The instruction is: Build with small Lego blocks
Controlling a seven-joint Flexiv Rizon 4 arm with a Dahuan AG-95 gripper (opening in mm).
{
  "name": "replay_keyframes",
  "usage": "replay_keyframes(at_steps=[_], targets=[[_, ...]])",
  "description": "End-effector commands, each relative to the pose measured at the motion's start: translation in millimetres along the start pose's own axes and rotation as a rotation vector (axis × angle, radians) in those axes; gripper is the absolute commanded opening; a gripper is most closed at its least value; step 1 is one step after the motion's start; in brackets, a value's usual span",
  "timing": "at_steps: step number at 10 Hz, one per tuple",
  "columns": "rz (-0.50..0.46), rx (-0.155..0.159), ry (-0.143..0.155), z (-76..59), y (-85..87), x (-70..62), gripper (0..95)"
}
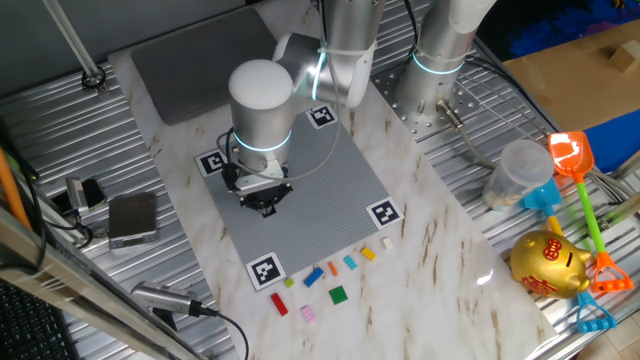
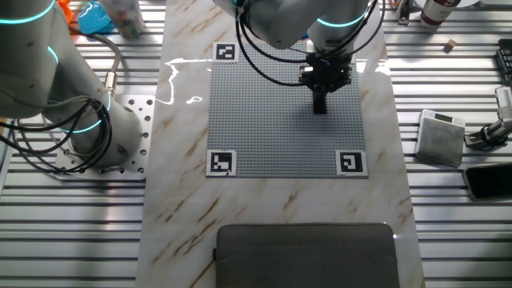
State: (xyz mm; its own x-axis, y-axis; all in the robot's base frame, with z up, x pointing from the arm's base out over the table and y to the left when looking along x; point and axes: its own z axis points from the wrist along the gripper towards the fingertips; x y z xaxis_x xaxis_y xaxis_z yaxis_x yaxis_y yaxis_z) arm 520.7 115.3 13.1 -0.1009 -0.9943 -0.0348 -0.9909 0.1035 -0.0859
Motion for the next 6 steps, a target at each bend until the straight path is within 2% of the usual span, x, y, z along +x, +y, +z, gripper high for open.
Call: replay_keyframes(at_steps=[1,6], targets=[[-0.009,0.023,0.008,5.5,2.6,1.2,0.0],[-0.007,0.019,0.005,6.5,5.8,2.0,0.0]])
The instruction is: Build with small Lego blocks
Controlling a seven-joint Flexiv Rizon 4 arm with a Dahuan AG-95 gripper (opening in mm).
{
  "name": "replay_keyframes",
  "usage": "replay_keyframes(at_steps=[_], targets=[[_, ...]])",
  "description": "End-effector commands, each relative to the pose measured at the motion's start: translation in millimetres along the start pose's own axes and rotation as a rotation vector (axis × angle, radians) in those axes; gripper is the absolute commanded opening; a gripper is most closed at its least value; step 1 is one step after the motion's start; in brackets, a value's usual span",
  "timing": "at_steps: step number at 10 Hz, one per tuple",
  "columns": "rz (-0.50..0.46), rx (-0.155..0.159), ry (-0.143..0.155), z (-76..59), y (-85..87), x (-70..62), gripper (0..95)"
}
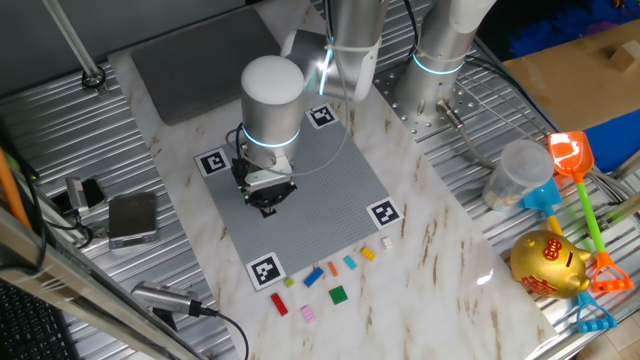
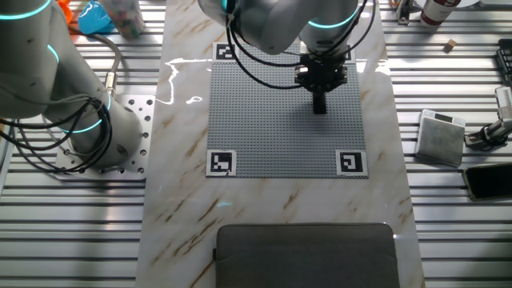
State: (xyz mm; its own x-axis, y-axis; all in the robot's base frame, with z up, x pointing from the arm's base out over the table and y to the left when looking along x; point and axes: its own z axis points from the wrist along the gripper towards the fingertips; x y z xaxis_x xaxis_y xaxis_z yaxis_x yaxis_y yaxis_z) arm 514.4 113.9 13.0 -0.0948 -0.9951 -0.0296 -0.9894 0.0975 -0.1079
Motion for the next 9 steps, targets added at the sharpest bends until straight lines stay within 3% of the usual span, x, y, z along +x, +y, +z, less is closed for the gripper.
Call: replay_keyframes(at_steps=[1,6,9], targets=[[-0.002,-0.004,0.002,6.2,-0.2,-0.2,0.0],[-0.005,-0.004,0.005,4.2,-0.5,-0.5,0.0],[0.006,-0.014,0.010,-9.9,-3.2,-1.0,0.0]])
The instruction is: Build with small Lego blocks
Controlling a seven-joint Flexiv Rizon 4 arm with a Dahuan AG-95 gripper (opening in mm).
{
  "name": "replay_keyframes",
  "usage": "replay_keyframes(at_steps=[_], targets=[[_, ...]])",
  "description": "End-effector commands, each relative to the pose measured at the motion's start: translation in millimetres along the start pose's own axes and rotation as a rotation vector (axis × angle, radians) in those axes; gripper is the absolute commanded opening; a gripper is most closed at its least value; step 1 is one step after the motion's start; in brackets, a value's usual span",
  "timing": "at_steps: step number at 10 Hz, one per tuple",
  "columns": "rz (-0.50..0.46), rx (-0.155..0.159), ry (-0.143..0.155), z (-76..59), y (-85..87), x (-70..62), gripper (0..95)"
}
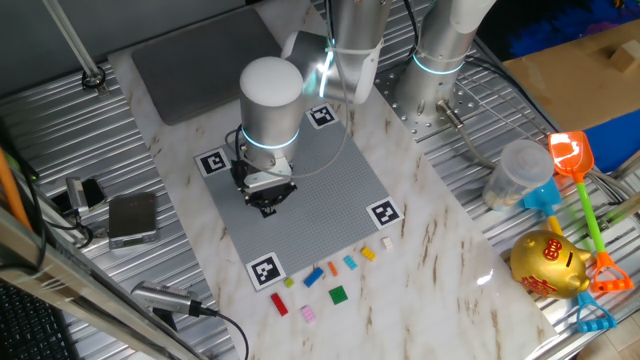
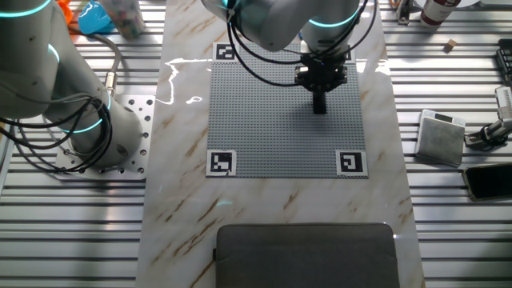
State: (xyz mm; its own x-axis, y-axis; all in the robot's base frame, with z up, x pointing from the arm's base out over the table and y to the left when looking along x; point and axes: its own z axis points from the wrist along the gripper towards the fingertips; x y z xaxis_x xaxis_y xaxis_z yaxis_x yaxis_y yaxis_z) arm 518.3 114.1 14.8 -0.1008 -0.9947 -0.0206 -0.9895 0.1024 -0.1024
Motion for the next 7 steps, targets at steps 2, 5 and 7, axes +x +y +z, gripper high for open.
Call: replay_keyframes(at_steps=[2,5,7], targets=[[0.007,-0.015,0.003,-18.4,-0.8,0.7,0.0],[-0.007,-0.016,0.002,-24.9,-4.2,9.0,0.0],[-0.018,-0.015,0.003,-26.1,-5.6,15.7,0.0]])
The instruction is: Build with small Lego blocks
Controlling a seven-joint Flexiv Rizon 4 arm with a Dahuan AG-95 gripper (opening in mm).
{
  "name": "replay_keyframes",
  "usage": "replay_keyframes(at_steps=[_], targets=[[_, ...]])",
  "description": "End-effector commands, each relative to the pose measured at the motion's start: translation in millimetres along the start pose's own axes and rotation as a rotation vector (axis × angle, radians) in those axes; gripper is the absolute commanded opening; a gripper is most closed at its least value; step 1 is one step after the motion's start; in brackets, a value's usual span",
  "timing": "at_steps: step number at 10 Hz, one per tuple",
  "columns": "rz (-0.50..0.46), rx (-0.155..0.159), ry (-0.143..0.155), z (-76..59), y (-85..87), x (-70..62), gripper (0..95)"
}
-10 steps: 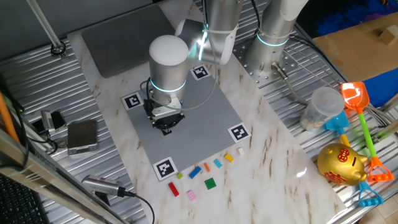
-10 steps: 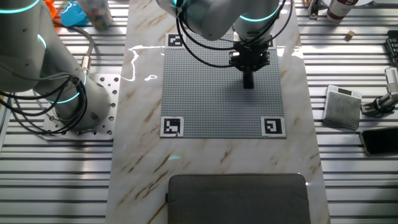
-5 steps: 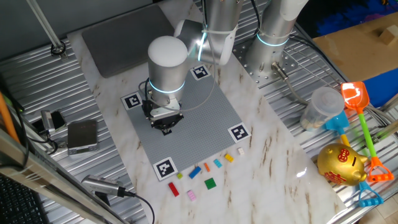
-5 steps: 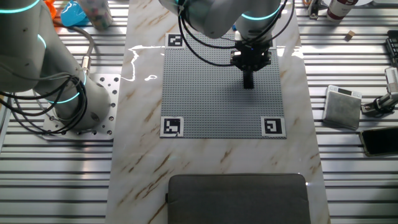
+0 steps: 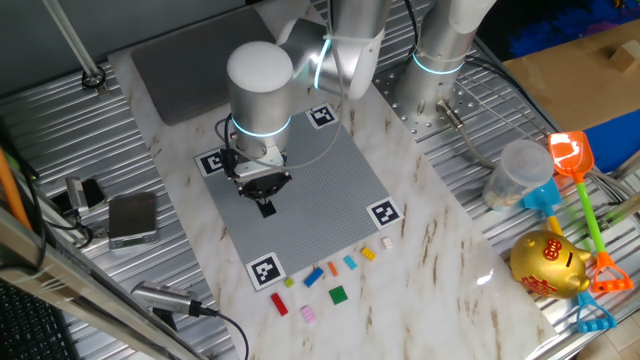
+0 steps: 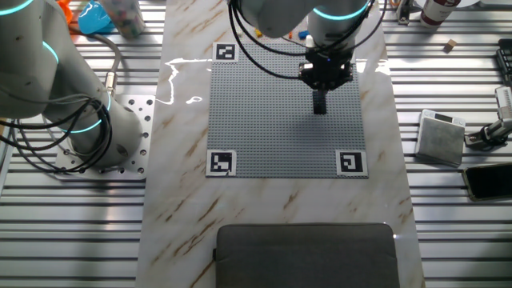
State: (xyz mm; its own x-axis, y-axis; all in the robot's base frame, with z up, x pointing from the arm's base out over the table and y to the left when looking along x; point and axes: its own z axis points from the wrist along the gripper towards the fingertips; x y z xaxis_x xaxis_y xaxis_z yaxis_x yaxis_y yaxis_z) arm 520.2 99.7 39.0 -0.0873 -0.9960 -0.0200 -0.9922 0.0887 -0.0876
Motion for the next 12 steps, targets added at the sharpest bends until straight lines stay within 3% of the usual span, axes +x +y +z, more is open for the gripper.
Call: replay_keyframes(at_steps=[1,12], targets=[[-0.008,0.000,0.003,-1.2,0.5,3.6,0.0],[-0.037,0.017,0.003,21.0,10.7,15.3,0.0]])
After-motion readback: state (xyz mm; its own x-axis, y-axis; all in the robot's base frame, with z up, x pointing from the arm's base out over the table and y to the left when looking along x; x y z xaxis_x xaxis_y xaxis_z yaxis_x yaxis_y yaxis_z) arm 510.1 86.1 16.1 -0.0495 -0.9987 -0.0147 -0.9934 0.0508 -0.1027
